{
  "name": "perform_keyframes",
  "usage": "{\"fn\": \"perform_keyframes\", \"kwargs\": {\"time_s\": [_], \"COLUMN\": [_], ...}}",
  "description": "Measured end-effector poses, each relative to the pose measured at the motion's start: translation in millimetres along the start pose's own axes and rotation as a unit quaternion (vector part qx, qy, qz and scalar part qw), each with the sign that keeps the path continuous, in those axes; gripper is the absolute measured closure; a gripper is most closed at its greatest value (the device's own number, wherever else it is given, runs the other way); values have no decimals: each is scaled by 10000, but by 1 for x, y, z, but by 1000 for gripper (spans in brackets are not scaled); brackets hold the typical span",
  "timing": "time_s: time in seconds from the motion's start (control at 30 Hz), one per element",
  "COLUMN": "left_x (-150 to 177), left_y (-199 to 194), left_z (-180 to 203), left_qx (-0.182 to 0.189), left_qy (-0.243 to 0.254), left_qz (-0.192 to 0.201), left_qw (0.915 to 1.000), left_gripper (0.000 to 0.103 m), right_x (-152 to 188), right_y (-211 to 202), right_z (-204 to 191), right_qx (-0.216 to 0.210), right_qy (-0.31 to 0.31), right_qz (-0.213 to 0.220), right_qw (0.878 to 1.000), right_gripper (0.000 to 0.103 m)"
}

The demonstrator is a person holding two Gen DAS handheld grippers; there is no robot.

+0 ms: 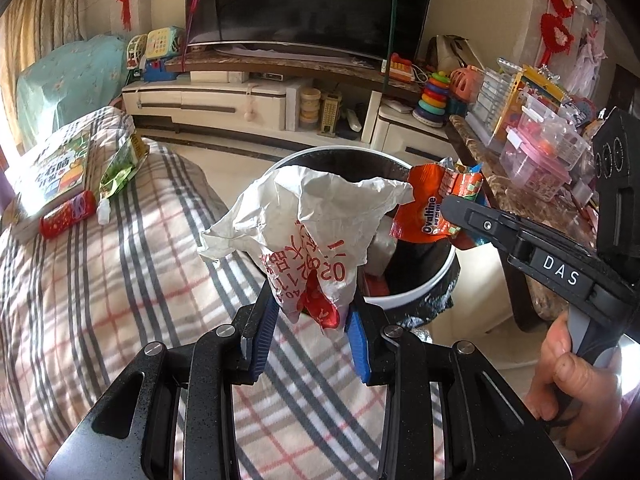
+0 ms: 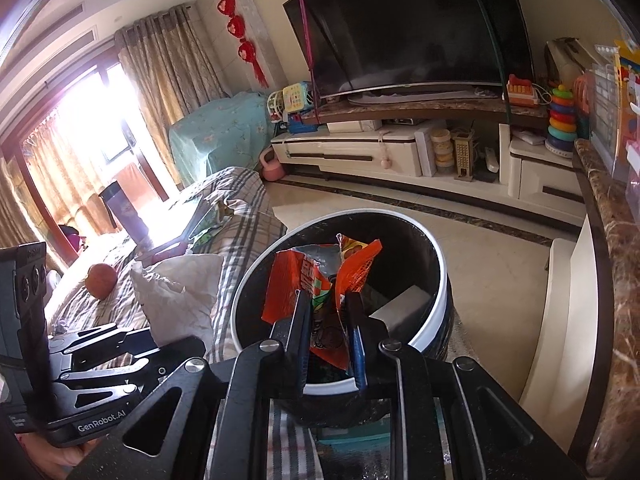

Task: Collect trash
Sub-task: 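Hold the bag and wrapper inside the bin rim and open both tools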

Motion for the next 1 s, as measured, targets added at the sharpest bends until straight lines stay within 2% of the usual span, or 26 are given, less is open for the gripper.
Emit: {"fn": "perform_keyframes", "kwargs": {"time_s": [1.0], "left_x": [-27], "left_y": [36], "left_z": [11], "left_qx": [-196], "left_qy": [185], "left_qz": [-130], "left_qw": [9996], "left_gripper": [72], "right_x": [-18], "right_y": [16], "right_z": [13], "right_qx": [76], "right_qy": [-40], "right_qz": [-144], "right_qw": [9999], "right_gripper": [83]}}
Point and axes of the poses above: each gripper's, at about its wrist camera, not at the fingertips, and y roughly the way its jaws point, z to its right, x to its underside, the point moved 4 cm from there along y, roughly the way its jaws point
